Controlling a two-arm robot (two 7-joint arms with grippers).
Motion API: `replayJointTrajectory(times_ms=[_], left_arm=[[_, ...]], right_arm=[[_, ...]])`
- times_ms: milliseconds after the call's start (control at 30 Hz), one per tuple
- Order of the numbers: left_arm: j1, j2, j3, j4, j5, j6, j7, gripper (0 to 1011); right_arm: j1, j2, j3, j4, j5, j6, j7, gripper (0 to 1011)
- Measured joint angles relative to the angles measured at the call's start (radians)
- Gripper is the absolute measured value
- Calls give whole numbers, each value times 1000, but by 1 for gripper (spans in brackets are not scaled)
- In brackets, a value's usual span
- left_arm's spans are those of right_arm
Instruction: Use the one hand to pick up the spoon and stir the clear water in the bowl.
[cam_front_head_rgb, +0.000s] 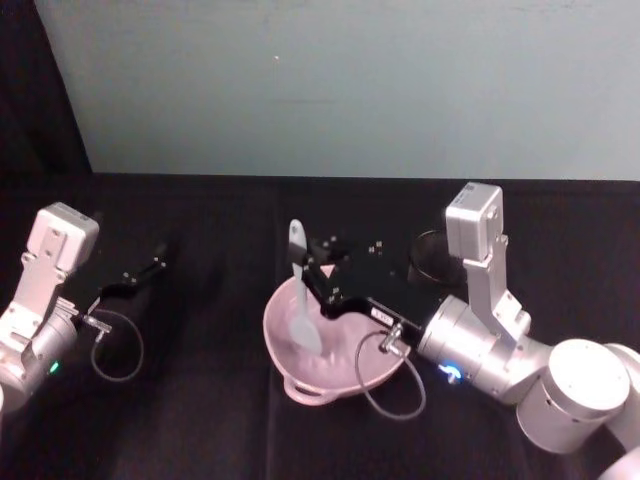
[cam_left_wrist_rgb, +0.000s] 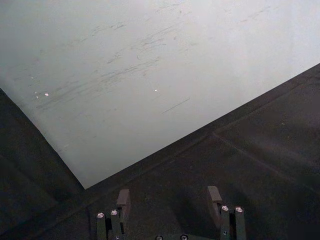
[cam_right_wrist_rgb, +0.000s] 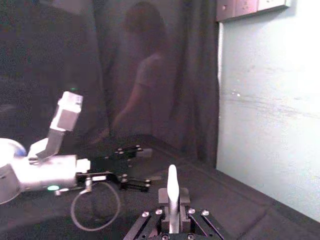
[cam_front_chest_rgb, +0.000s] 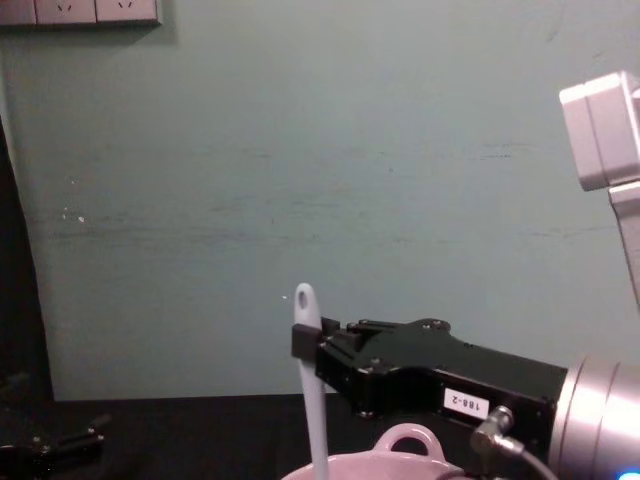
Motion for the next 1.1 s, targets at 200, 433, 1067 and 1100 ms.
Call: replayJointTrajectory(times_ms=[200,433,1067,1100], left_arm=[[0,0,0,0,0,0,0,1005],[0,0,0,0,0,0,0,1005],[0,0,0,0,0,0,0,1005],[0,0,0,0,0,0,0,1005]], right_arm=[[31,-16,21,60,7,-18,-6,122],[46,-9,67,102,13,-36,-28,122],[-61,66,106,-41,25,-15,-23,122],[-68,67,100,-54,25,-14,-19,122]])
